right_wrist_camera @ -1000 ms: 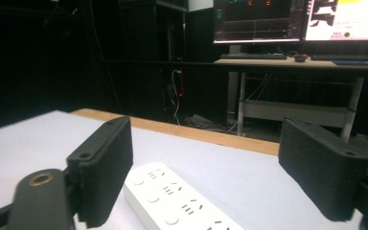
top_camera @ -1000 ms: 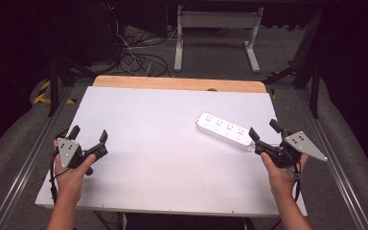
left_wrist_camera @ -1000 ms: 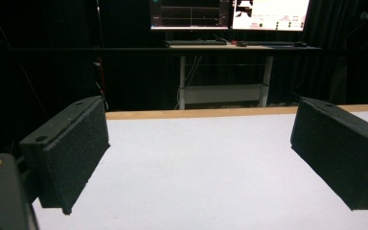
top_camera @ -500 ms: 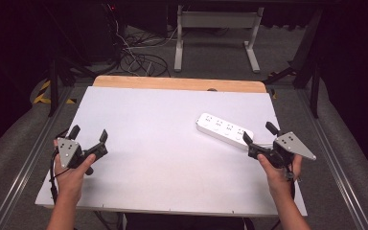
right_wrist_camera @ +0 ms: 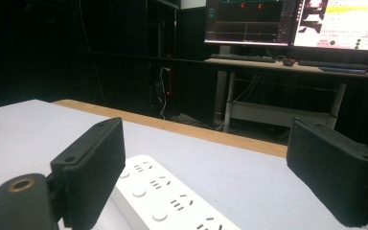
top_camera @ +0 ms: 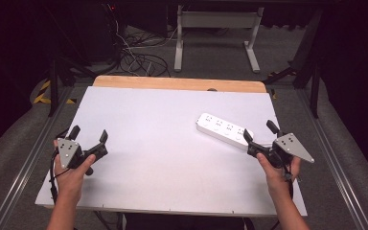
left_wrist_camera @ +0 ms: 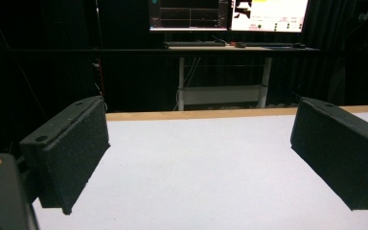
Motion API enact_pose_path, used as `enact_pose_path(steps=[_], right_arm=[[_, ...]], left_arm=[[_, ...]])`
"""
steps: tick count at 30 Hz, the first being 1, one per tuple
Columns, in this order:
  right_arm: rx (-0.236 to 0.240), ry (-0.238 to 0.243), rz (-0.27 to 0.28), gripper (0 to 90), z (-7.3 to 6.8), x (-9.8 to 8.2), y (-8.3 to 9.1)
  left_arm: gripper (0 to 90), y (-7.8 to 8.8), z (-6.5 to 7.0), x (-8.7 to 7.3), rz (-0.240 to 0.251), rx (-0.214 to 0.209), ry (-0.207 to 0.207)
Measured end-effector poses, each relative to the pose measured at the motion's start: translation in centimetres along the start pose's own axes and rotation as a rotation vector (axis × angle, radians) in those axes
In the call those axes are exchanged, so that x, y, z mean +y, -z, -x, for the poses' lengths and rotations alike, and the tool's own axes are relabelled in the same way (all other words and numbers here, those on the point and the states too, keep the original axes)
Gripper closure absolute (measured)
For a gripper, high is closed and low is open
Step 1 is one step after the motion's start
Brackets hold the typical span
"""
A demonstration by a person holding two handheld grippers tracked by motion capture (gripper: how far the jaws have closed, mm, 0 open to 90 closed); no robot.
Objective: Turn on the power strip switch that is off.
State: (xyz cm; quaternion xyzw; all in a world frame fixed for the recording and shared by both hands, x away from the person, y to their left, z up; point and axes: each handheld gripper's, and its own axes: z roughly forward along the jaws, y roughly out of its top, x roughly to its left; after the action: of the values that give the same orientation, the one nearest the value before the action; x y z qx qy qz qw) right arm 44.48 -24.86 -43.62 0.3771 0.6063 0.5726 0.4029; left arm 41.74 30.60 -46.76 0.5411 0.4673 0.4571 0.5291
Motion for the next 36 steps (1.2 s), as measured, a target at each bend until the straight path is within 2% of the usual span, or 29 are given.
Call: enact_pose_path(steps=[24,27,29,36], right_arm=[[-0.007,0.001,0.002,12.0,-0.01,-0.39,-0.24],[0.001,0.0,0.002,10.0,-0.02,-0.42,-0.24],[0.006,0.017,0.007,7.6,-0.14,-0.5,-0.24],[0.015,0.017,0.009,7.7,-0.29,-0.59,-0.34]], left_arm=[[6.6,-0.04,0.03,-0.02,-0.001,-0.002,0.001],[6.6,-0.01,0.03,-0.02,-0.001,-0.002,0.001],[6.6,-0.02,0.03,-0.02,0.0,-0.003,0.004],[7.0,-0.12,-0.02,-0.04,-0.001,-0.002,0.005]])
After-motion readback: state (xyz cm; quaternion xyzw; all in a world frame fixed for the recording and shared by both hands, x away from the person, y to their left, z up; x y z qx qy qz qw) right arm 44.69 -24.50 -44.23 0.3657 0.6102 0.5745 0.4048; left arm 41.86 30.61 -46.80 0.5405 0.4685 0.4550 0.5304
